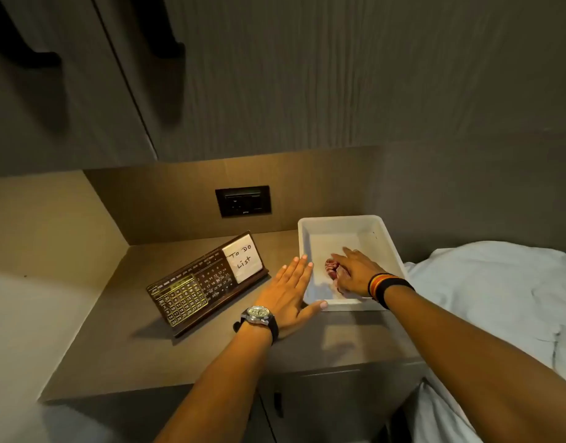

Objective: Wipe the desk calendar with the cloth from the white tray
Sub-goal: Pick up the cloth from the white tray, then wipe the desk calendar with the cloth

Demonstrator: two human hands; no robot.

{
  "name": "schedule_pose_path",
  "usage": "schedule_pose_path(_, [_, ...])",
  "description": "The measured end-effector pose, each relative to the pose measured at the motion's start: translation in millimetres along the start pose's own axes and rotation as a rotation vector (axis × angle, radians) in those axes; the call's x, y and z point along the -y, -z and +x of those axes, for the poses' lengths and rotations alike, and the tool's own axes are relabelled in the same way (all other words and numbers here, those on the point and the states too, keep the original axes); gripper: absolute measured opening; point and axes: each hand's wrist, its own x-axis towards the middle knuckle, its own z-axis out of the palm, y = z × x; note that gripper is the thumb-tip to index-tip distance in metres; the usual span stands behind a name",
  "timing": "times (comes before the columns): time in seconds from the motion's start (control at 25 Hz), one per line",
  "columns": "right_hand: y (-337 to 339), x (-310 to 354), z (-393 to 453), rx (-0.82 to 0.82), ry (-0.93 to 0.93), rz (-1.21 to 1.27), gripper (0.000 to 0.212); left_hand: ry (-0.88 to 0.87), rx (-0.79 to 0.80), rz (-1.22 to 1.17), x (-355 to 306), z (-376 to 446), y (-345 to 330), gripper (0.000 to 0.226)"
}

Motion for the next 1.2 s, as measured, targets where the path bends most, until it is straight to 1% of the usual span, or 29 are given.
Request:
schedule_pose_path(0.08, [-1.8, -0.1, 8.5, 0.089, 0.053, -0.075, 0.080, -0.015, 0.036, 0.003, 1.7, 8.1, -6.4, 0.095])
schedule_pose_path(0.16, [-6.8, 0.2, 9.5, 0.129, 0.073, -0.074, 0.078, -0.007, 0.071, 0.001, 7.0, 12.5, -13.8, 0.095])
schedule_pose_path(0.2, [-10.0, -0.7, 10.9, 0.114, 0.079, -0.052, 0.075, -0.005, 0.073, -0.008, 9.1, 13.8, -17.8, 0.096])
schedule_pose_path(0.4, [-22.5, -0.7, 12.2, -0.064, 0.042, 0.119, 0.046, 0.021, 0.096, -0.059, 6.1, 10.8, -21.1, 0.097])
schedule_pose_path(0.48, [-25.8, 1.9, 13.4, -0.113, 0.027, 0.099, 0.039, -0.006, 0.105, -0.045, 7.4, 7.8, -12.7, 0.098])
schedule_pose_path(0.6, [-26.2, 5.2, 11.9, -0.199, -0.020, 0.138, 0.033, -0.052, 0.050, 0.032, 24.7, -9.7, 11.3, 0.097])
schedule_pose_path(0.68, [-24.7, 12.8, 9.0, -0.318, -0.025, 0.195, 0.033, -0.071, -0.009, 0.108, 43.4, -26.9, 36.5, 0.096])
schedule_pose_path(0.8, [-23.2, 59.3, -2.3, -0.545, 0.068, 0.322, 0.042, -0.101, -0.076, 0.209, 82.8, -60.6, 84.1, 0.100])
schedule_pose_path(0.92, [-28.4, 134.4, -19.7, -0.709, 0.196, 0.503, 0.048, -0.089, -0.047, 0.341, 129.3, -93.2, 121.4, 0.111])
schedule_pose_path(1.0, [-41.8, 179.7, -30.2, -0.728, 0.244, 0.602, 0.051, -0.073, 0.026, 0.394, 156.5, -107.4, 136.5, 0.122])
schedule_pose_path(1.04, [-50.3, 200.1, -34.0, -0.728, 0.237, 0.643, 0.052, -0.068, 0.064, 0.417, 168.5, -112.2, 142.9, 0.129])
schedule_pose_path(1.2, [-88.0, 265.4, -31.5, -0.743, 0.122, 0.805, 0.050, -0.058, 0.216, 0.426, 205.1, -113.9, 153.9, 0.155])
